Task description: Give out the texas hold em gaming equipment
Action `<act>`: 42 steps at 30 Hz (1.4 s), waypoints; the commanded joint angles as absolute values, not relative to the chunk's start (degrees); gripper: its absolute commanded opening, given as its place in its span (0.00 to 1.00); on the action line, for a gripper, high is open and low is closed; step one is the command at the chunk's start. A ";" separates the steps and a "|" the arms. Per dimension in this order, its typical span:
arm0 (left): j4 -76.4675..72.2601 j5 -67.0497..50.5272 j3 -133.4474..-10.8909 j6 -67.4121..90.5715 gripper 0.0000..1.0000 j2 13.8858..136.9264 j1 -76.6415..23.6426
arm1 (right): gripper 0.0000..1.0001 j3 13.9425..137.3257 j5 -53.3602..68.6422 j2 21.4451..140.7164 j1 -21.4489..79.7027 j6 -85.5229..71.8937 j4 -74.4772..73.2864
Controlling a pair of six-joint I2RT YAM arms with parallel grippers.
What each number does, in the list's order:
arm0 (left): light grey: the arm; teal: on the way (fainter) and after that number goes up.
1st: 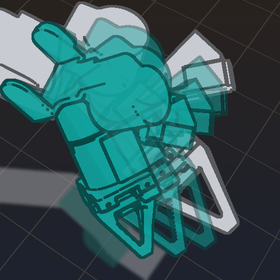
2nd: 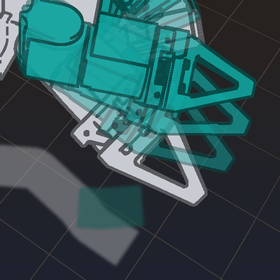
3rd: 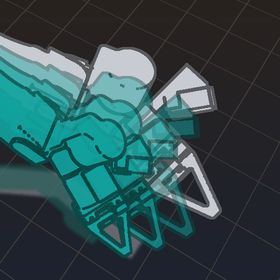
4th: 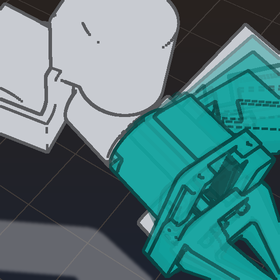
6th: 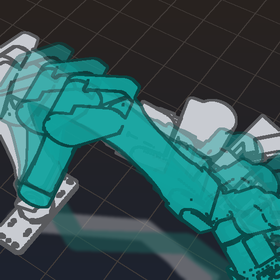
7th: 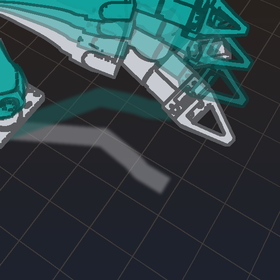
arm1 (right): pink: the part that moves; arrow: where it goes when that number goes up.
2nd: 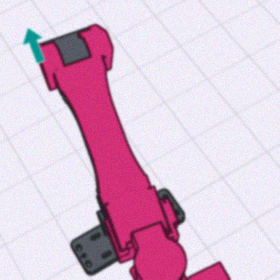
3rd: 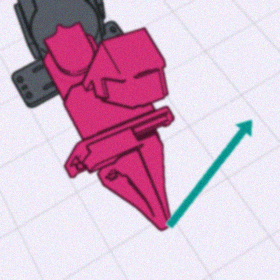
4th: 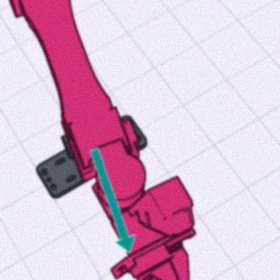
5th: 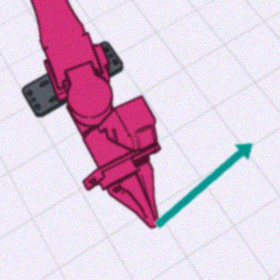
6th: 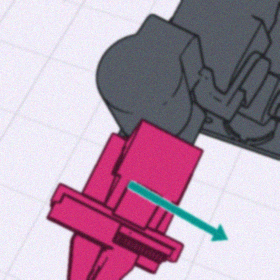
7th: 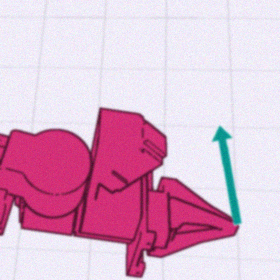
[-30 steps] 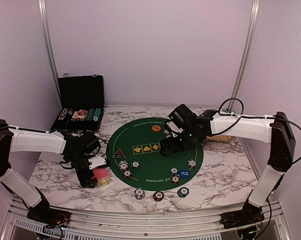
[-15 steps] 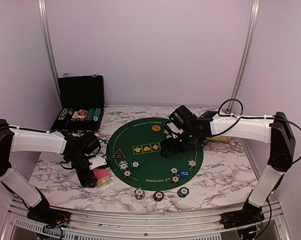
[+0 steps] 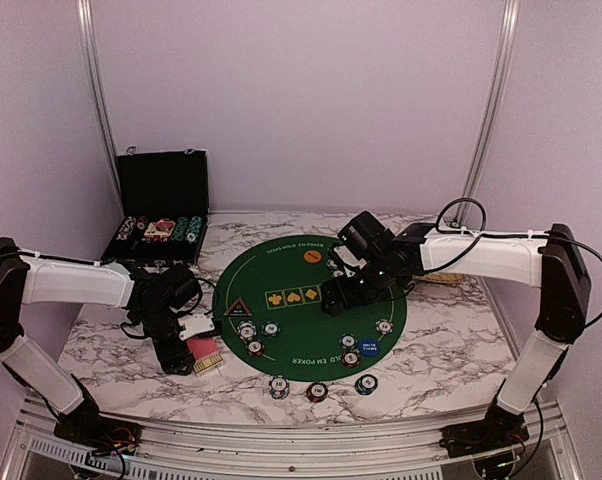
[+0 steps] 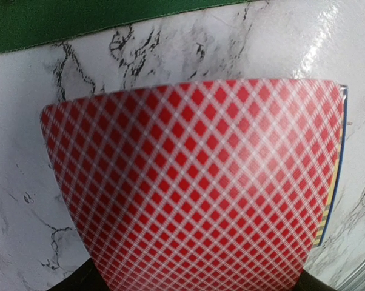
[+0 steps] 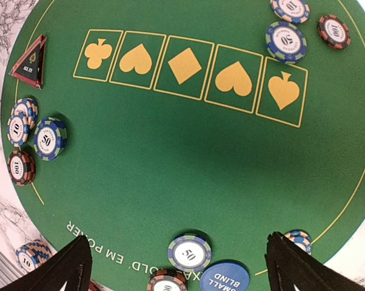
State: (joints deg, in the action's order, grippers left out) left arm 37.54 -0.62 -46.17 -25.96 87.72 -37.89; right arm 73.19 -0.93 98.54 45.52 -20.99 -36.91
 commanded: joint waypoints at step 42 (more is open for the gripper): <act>38.19 0.80 -48.51 -27.51 0.21 86.29 -38.14 | 0.95 71.53 10.27 96.59 46.31 -24.93 -29.03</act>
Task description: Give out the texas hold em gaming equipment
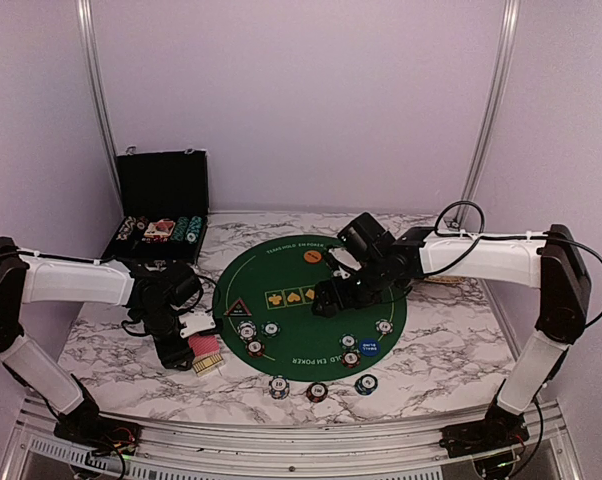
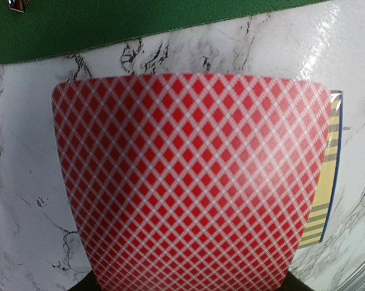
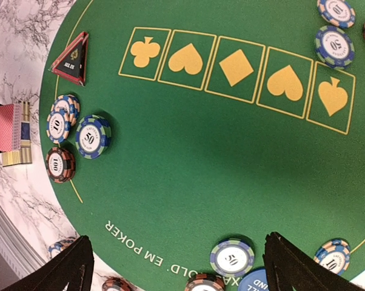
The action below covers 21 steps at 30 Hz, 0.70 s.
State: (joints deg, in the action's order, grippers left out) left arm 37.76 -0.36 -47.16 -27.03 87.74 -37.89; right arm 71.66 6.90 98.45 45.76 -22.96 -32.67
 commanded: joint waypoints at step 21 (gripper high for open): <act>43.75 -3.08 -55.04 -26.11 0.00 81.91 -38.40 | 0.96 68.82 27.37 98.47 46.39 -33.93 -12.33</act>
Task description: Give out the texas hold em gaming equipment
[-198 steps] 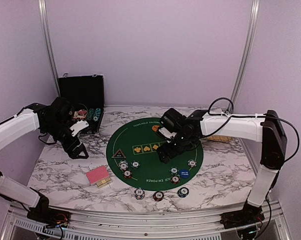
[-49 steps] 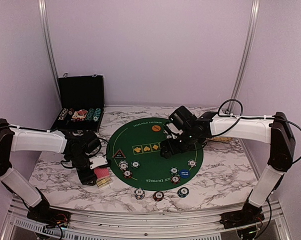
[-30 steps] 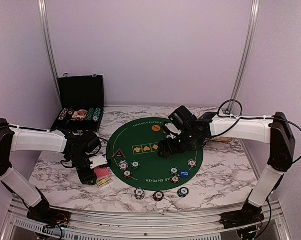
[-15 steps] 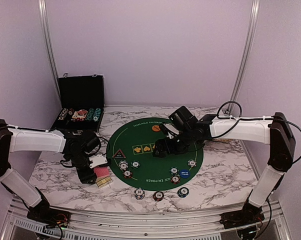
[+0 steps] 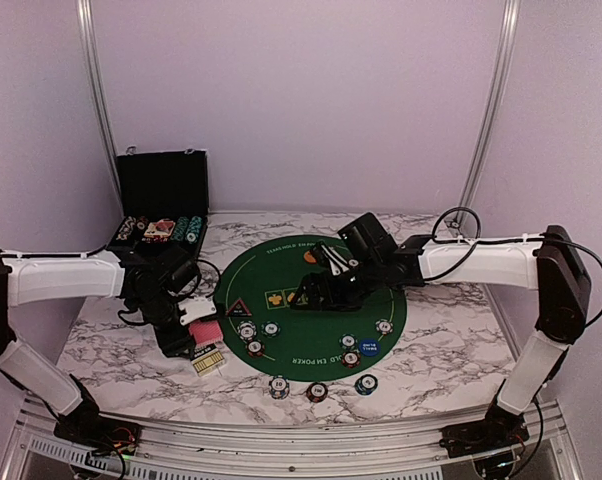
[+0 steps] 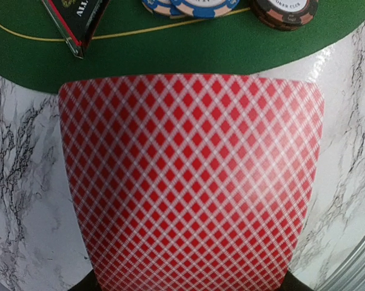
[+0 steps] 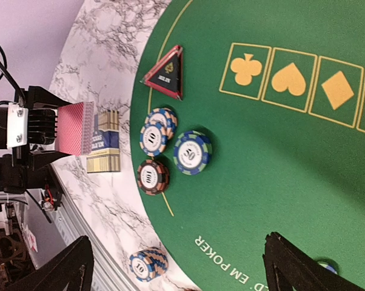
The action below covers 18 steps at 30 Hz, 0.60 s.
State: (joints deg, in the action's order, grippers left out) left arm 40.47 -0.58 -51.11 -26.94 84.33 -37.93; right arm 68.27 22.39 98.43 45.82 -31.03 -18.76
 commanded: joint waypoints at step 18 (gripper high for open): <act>48.47 -4.75 -65.91 -25.41 0.00 81.53 -40.64 | 0.94 75.52 41.89 107.73 49.06 -44.44 4.82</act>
